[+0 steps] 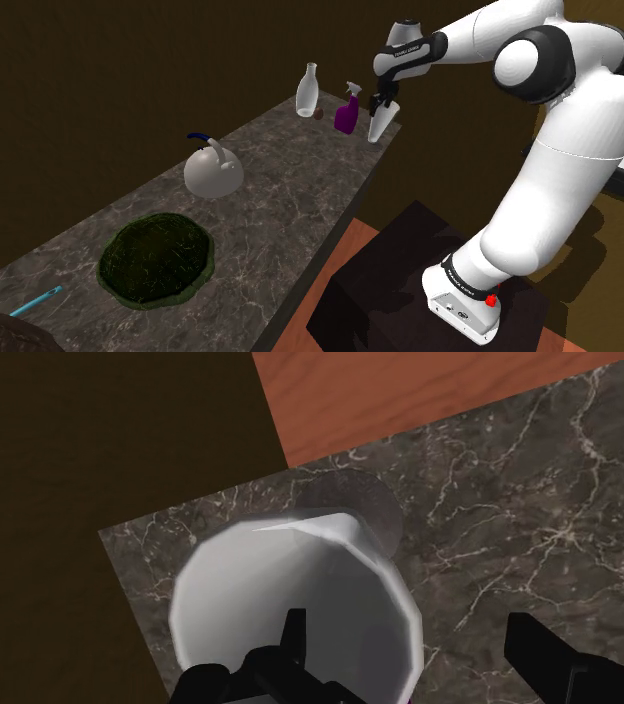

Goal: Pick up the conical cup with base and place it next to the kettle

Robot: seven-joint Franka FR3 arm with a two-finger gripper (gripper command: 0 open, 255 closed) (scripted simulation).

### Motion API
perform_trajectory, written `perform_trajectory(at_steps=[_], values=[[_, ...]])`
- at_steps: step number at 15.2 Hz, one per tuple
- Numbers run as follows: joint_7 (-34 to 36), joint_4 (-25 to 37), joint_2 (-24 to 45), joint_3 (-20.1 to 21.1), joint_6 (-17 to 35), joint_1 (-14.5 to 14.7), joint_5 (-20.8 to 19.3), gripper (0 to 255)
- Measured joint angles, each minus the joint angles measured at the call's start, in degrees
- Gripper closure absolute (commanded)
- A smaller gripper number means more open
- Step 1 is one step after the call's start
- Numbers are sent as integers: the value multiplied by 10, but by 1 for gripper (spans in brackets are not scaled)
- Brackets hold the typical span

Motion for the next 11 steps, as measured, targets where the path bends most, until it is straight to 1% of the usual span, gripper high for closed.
perform_trajectory(at_steps=[3, 8, 9, 11], values=[[-3, -5, 9, 0, 15, -3, 3, 0], [-3, -5, 11, 1, 16, -3, 3, 0], [-3, -5, 11, 1, 16, -3, 3, 255], [-3, -5, 11, 1, 16, -3, 3, 255]])
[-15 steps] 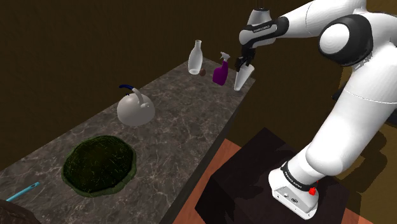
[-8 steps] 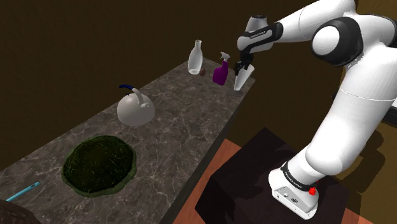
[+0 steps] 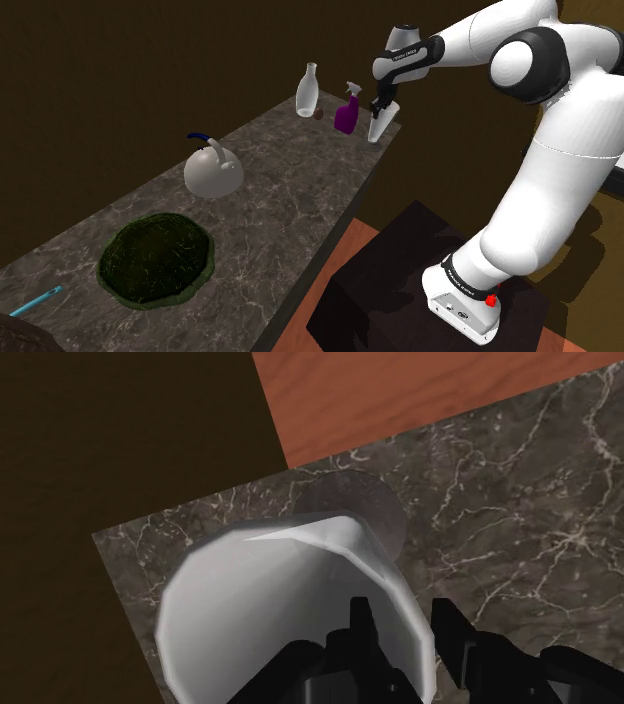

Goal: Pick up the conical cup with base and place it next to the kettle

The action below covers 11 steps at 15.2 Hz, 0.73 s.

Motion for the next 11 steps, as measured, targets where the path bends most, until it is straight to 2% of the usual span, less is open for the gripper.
perform_trajectory(at_steps=[11], values=[[0, 7, -7, -1, -14, 1, -2, 255]])
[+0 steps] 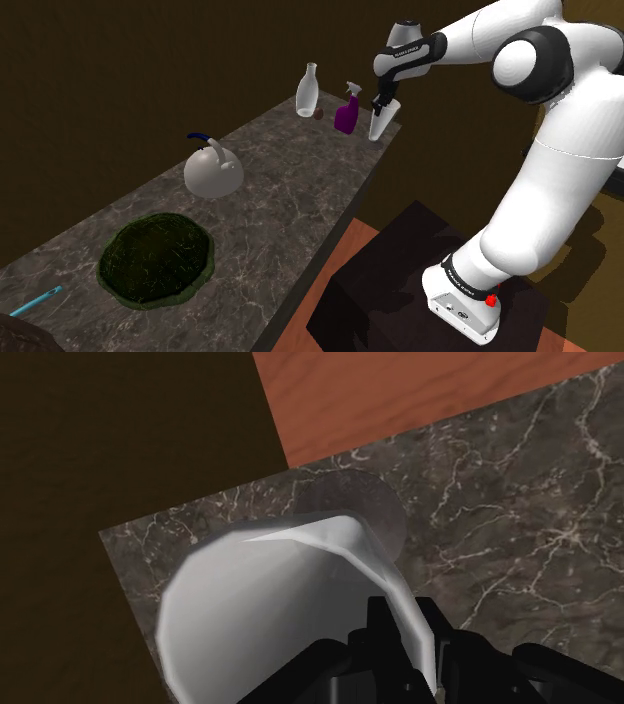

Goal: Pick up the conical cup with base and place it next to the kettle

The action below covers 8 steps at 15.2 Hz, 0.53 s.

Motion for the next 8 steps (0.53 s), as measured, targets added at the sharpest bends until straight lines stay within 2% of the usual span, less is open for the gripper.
perform_trajectory(at_steps=[8], values=[[-1, 27, -27, -3, -53, 3, -6, 255]])
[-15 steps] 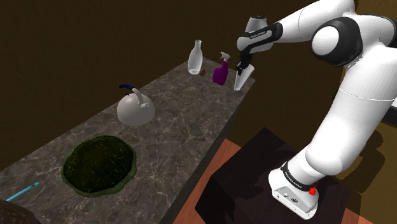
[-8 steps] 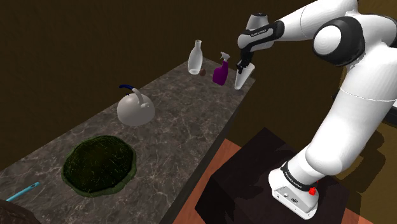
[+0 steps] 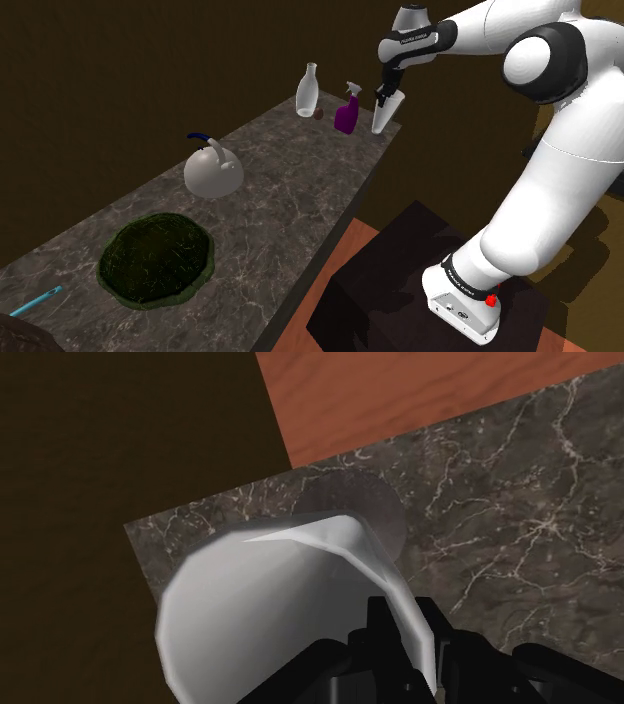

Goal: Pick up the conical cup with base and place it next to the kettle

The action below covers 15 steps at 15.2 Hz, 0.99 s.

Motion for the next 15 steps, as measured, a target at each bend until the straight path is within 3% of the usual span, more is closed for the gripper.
perform_trajectory(at_steps=[15], values=[[-8, 77, -30, -2, -105, 2, -5, 255]])
